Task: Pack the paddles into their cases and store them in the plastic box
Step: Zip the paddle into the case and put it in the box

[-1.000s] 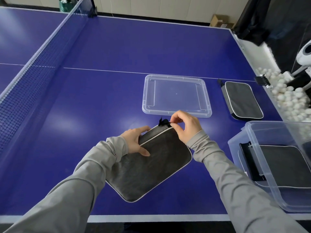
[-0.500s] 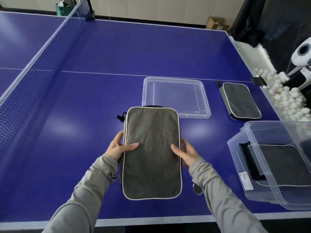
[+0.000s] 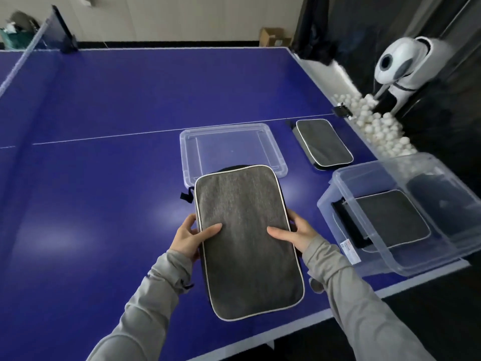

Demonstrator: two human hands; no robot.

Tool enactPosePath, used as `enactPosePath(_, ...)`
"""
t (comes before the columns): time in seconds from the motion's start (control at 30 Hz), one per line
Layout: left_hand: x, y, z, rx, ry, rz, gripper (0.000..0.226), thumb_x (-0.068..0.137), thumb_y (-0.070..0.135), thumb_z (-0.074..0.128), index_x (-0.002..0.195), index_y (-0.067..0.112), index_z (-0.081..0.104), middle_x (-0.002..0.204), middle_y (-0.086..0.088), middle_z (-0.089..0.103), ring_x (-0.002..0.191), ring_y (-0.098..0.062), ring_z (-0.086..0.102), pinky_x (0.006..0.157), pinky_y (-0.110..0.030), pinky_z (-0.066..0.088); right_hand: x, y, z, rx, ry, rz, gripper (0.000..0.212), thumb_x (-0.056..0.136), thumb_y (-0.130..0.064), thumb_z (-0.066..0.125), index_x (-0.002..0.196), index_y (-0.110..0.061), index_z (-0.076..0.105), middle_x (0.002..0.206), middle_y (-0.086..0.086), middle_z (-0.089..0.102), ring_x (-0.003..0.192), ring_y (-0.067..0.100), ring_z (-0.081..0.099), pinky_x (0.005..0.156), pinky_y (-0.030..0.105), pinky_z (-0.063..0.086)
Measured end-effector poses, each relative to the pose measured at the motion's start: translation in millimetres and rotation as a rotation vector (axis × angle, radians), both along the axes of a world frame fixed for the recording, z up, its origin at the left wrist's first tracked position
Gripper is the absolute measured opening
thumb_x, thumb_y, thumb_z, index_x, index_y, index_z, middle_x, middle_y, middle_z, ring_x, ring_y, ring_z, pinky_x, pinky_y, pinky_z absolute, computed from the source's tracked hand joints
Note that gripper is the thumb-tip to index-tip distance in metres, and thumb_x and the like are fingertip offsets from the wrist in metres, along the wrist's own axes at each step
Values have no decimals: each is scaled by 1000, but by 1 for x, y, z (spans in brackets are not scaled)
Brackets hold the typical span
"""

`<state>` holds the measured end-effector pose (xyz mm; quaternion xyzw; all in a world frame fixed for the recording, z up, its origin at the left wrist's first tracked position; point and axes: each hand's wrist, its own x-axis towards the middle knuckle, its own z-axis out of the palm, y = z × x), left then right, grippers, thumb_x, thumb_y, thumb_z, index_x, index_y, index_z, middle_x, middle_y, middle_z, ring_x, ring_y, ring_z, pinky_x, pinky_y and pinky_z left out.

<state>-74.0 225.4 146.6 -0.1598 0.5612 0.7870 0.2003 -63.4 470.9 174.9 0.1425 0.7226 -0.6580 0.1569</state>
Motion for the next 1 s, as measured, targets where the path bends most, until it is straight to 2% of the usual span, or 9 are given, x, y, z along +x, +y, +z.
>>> enactPosePath(0.17,-4,58,25,115,27,71,33,73,9,69,104,11,58,92,-12,70,75,-24,69,63,-32,59,12,55,37,8,82,-39,25,83,-4,65,100,-21,57,89,-10,65,70,-10,64,62,4,47)
enactPosePath(0.27,-4,100,39,228,21,156,41,77,10,65,117,5,52,113,-17,64,98,-31,65,85,-41,55,34,102,50,-33,199,-165,35,84,-5,62,110,-28,56,105,-5,63,87,1,60,76,13,48)
enactPosePath(0.37,-1,153,51,346,-4,236,40,86,12,60,124,8,48,130,-16,56,120,-35,54,96,-50,45,56,141,54,-181,256,-325,39,84,-5,60,108,-36,56,101,-11,62,81,4,62,63,28,56)
enactPosePath(0.5,14,237,65,471,-3,290,25,86,11,60,103,29,54,111,0,66,102,-22,64,82,-47,52,70,176,58,-395,303,-485,49,74,-13,65,115,-34,49,98,-10,68,89,10,66,68,36,58)
enactPosePath(0.6,33,298,72,466,48,308,25,82,11,64,94,31,55,94,8,70,83,-13,70,66,-39,56,77,217,60,-342,381,-618,51,74,-18,70,116,-37,49,101,-16,69,99,8,65,89,43,52)
enactPosePath(0.7,50,346,78,430,127,298,38,71,8,72,98,27,54,92,5,68,79,-14,67,55,-31,52,87,269,60,-297,410,-697,43,80,-14,67,114,-37,54,112,-8,64,107,18,61,97,51,47)
enactPosePath(0.87,64,393,83,349,187,176,42,67,12,67,105,20,53,98,-6,64,89,-24,63,79,-40,53,88,338,60,-327,401,-699,42,86,-9,60,125,-22,51,116,6,63,112,31,59,95,51,46)
enactPosePath(0.93,61,394,84,330,204,135,33,70,9,63,102,17,55,93,-8,63,84,-22,62,78,-38,53,82,359,63,-353,385,-688,40,90,-7,54,128,-18,49,114,7,62,109,30,59,93,46,47)
enactPosePath(1.0,49,383,85,281,242,122,38,82,8,62,118,12,51,106,-8,62,85,-16,64,74,-34,58,76,379,69,-345,367,-650,37,92,-7,49,127,-18,49,110,5,62,103,26,60,91,41,49)
